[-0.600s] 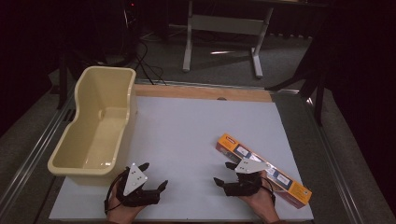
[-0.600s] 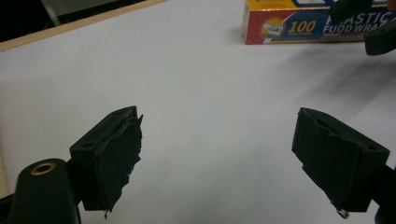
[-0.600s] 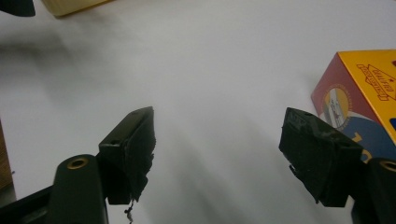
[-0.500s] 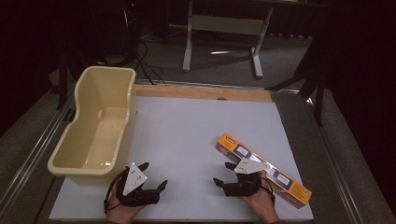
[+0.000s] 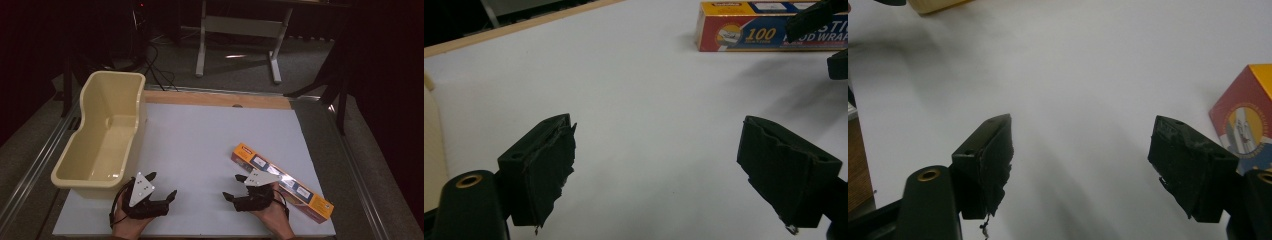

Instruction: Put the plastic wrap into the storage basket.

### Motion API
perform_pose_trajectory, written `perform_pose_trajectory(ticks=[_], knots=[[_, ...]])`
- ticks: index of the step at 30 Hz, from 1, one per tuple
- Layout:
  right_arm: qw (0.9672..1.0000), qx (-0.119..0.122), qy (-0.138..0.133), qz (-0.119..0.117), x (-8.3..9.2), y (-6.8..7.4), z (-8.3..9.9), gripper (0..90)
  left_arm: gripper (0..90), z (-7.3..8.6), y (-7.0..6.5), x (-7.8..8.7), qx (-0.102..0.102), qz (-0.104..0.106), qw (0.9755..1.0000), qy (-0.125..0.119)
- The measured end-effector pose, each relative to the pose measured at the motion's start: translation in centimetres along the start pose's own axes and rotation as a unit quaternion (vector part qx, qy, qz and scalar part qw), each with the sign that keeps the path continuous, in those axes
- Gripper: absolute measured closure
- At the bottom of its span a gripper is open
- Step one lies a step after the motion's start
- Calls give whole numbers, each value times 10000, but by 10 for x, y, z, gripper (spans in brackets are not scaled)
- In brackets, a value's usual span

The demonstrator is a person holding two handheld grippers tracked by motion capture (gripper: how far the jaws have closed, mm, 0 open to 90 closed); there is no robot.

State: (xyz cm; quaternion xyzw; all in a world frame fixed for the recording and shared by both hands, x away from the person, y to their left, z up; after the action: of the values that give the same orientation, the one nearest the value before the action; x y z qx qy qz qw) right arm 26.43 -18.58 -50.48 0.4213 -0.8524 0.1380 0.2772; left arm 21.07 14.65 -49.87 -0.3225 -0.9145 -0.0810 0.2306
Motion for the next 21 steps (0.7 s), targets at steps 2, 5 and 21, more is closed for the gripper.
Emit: perform_pose_trajectory(ticks=[2, 5, 21], knots=[[10000, -11, -19, 11, 2, -1, -1, 242, 153, 1, 1, 1, 44, -17, 10000, -18], [10000, -11, -31, -10, 5, -2, -4, 240, 153, 1, 2, 2, 70, -26, 10000, -42], [9990, 256, 107, 338, 31, -23, -22, 232, 154, 1, 3, 4, 90, -45, 9999, -78]])
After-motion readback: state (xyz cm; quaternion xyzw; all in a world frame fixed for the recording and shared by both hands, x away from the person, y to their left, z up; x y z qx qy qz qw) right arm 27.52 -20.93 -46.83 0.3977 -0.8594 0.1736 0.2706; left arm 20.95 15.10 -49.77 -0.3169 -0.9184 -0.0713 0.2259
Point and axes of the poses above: each handheld gripper's, and its own axes: x roughly backward along the jaws, z roughly out of its underside, y roughly to its left, the point moved 1 cm from there along -x, roughly forward along the jaws, and after that the axes turned 4 degrees about z, right-handed, at the moved point
